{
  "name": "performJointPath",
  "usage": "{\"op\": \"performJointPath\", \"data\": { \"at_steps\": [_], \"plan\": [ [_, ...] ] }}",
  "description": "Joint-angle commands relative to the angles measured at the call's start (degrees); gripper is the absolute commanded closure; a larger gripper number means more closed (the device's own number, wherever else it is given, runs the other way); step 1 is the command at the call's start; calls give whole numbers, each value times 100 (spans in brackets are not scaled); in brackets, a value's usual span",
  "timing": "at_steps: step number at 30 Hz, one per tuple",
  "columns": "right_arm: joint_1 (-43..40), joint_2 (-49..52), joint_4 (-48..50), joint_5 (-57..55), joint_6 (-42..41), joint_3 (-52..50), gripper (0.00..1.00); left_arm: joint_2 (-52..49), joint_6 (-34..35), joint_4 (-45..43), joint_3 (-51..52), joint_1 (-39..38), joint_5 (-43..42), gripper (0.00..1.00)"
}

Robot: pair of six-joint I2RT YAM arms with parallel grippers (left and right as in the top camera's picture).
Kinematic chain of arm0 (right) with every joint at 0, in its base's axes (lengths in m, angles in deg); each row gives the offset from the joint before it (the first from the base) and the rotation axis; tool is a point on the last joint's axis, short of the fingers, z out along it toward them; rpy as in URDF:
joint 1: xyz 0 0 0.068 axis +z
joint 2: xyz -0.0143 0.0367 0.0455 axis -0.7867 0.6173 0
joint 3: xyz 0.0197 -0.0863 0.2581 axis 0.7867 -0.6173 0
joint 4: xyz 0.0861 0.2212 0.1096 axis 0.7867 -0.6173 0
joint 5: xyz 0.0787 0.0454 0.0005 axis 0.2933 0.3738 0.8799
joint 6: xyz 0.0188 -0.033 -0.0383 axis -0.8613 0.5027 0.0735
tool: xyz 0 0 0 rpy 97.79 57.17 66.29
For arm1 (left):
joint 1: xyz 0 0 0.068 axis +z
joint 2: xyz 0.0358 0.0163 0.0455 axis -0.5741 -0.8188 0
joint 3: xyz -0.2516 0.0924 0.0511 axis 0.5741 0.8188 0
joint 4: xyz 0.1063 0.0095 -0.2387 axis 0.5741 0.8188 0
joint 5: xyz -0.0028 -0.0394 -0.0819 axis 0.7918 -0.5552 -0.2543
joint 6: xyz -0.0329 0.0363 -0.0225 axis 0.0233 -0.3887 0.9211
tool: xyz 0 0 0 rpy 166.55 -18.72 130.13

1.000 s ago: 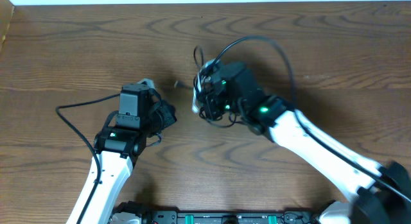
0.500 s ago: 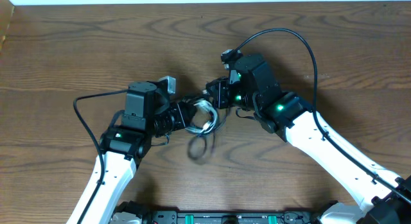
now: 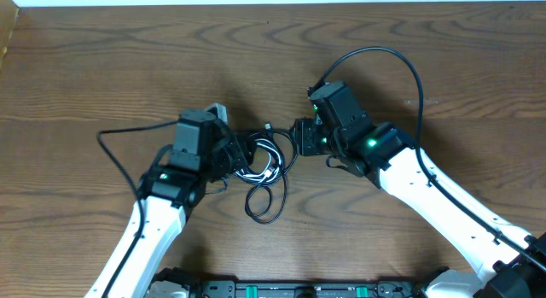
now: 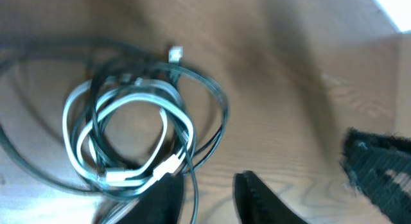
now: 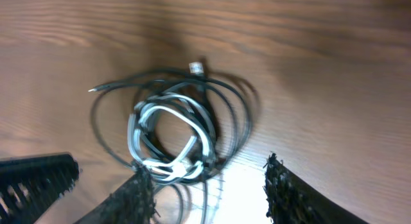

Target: Untangle cables

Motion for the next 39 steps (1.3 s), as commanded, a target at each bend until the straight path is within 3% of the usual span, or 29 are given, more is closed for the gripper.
{"op": "performJointPath", "data": {
  "at_steps": [1,3,6,9,14,15,17,19,22,25,26,27,31,34,39],
  "plan": [
    [-13,-4,-317,-708,24,24,39,-479,1386,216,13,-227,138,59],
    [-44,-4,-627,-1025,24,24,29,-809,2103,433,13,-361,155,59],
    [-225,-4,-970,-1185,24,24,26,-1115,2990,780,13,-461,332,58],
    [-334,-4,-1025,-1180,24,24,26,-1191,3836,1117,44,-557,844,27],
    [-348,-4,-1027,-1113,17,24,31,-1432,4859,1086,170,-610,1381,26],
    [-348,-4,-1027,-1091,15,24,31,-1523,4876,1025,170,-610,1401,27],
    [-350,-4,-1027,-1093,17,24,32,-1703,4876,859,170,-621,1394,43],
    [-350,-4,-1027,-1093,20,24,32,-1882,4874,697,170,-671,1392,51],
    [-350,-4,-1034,-1093,22,24,32,-2201,4874,354,170,-850,1268,52],
    [-350,-4,-1034,-1093,22,24,34,-2415,4876,107,170,-1027,1276,61],
    [-348,-4,-1047,-1093,22,24,34,-2483,4876,63,170,-1084,1274,73],
    [-348,-4,-1056,-1093,22,24,35,-2514,4872,66,170,-1110,1279,92],
    [-348,-4,-1075,-1091,22,24,41,-2450,4610,70,168,-1106,1307,92],
    [-348,-4,-1078,-907,20,20,60,-2087,4269,68,168,-1102,1311,93],
    [-345,254,-1038,640,0,-11,57,-1113,4068,66,168,-1102,1528,93]
  ]
}}
